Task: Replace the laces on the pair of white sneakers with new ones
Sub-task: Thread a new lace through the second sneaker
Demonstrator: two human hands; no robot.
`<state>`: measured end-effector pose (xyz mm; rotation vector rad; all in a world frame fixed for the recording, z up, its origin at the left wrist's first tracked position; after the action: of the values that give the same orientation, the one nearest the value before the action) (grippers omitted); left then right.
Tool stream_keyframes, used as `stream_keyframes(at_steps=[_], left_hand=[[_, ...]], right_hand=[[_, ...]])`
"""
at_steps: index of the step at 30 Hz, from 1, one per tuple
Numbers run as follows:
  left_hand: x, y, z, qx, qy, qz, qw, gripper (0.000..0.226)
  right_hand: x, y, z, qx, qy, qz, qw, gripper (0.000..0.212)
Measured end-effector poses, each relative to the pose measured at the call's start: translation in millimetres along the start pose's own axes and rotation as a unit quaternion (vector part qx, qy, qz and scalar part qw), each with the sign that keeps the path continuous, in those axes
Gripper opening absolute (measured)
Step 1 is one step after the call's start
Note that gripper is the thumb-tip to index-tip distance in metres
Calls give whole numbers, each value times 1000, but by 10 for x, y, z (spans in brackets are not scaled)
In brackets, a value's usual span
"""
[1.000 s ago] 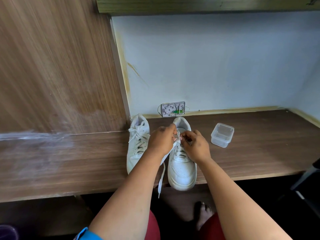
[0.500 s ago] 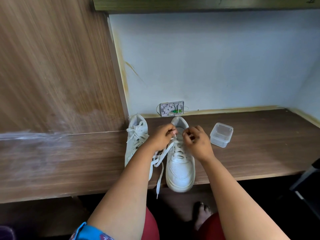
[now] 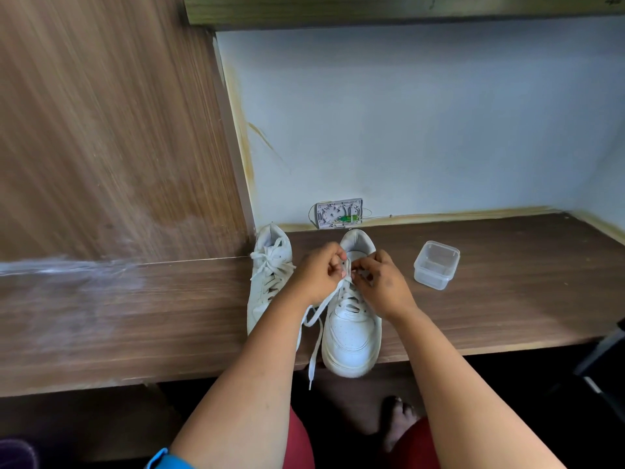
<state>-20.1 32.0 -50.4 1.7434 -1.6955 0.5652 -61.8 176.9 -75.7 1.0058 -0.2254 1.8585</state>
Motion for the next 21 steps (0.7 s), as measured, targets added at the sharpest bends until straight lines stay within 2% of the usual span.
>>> stream_keyframes(at_steps=[5,8,10,13,15,16,17,18,19,20,21], left_hand=[[4,86,-70,-38,100,-8,994,29],[-51,153,-52,-25,74,11,997,26],[-92,184,-9,-12,75,27,997,21],[-58,186,34,0,34,25,999,14],[-27,169,56,5,-12,31,999,13],[-20,152,52,9,-34,36,999,13],[-20,140,49,11,-55,40,998,13],[-20,132,44,13,-69,41,997,14],[-21,132,45,13,-77,40,996,15],[-22,131,42,13,-79,38,996,16],[-23,136,50,15,-82,37,996,18]], right_hand=[[-12,-15,81,8,-66,-4,998,21],[-20,-10,114,16,-86,-15,996,26],[19,-19,119,20,-83,-25,996,20],[151,6,21,1,-24,-65,998,5],[312,17,-98,-73,115,-129,982,17],[409,-5,-181,-127,252,-178,943,20],[485,-34,-250,-167,422,-232,860,19],[534,-78,-291,-191,590,-266,738,20],[555,-118,-295,-194,709,-277,619,23],[568,-141,-253,-191,768,-268,550,27],[561,-139,-194,-194,778,-253,541,28]])
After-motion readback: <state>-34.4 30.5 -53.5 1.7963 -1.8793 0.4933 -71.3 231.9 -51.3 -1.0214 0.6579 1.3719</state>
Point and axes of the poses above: each hand's wrist, its own y-axis towards the middle knuckle, its own x-axis out of the back of the hand, z = x × y, the point moved 4 cm from there along y, towards the middle knuckle, and after that the axes turned 9 degrees about z, right-handed, at the moved point
